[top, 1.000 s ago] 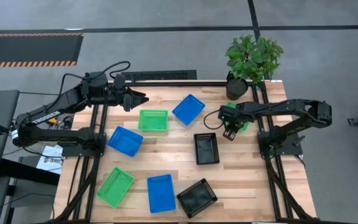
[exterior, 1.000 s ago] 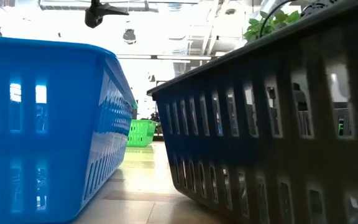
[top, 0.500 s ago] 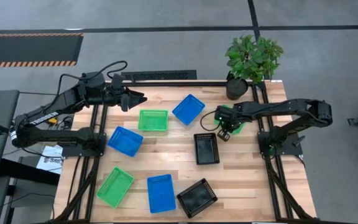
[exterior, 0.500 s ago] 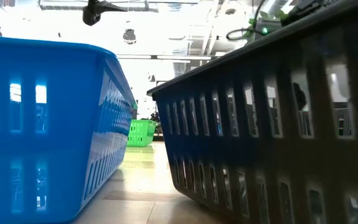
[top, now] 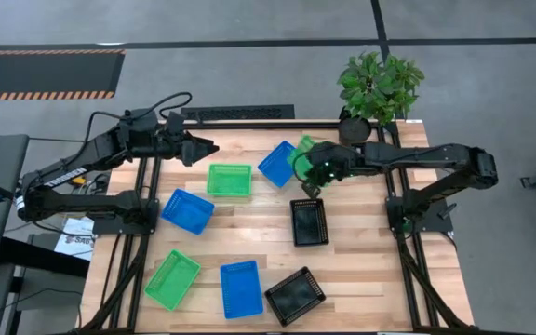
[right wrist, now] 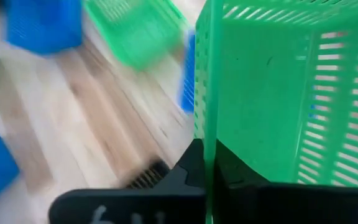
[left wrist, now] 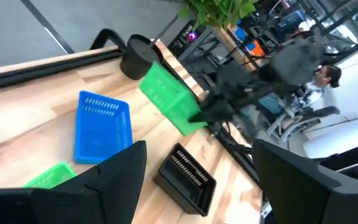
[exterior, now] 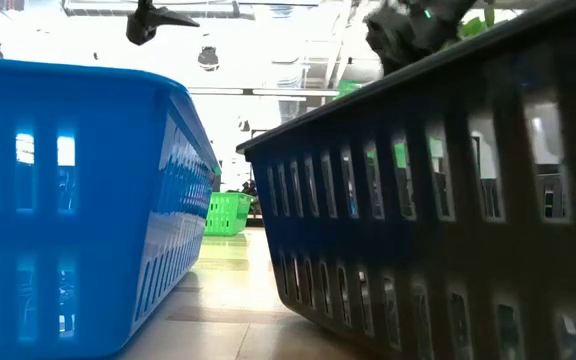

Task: Stack baskets by color
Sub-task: Stack the top right green bin on the top left green bin

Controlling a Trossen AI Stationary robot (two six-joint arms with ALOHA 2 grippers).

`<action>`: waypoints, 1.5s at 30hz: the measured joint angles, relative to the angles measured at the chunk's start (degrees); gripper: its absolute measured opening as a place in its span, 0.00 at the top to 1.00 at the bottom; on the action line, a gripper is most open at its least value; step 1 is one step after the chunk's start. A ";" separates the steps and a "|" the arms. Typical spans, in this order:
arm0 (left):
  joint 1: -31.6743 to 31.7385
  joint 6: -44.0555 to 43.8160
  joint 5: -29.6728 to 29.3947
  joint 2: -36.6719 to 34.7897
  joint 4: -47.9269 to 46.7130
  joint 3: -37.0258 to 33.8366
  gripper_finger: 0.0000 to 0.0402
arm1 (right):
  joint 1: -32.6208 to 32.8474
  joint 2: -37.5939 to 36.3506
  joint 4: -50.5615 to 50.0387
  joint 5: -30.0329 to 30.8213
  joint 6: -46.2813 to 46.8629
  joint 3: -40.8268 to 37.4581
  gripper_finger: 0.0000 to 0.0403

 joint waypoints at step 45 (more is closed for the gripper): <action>7.74 6.04 -2.51 -13.18 -2.87 0.50 0.31 | 3.17 54.59 -7.49 -4.67 -25.89 54.35 0.95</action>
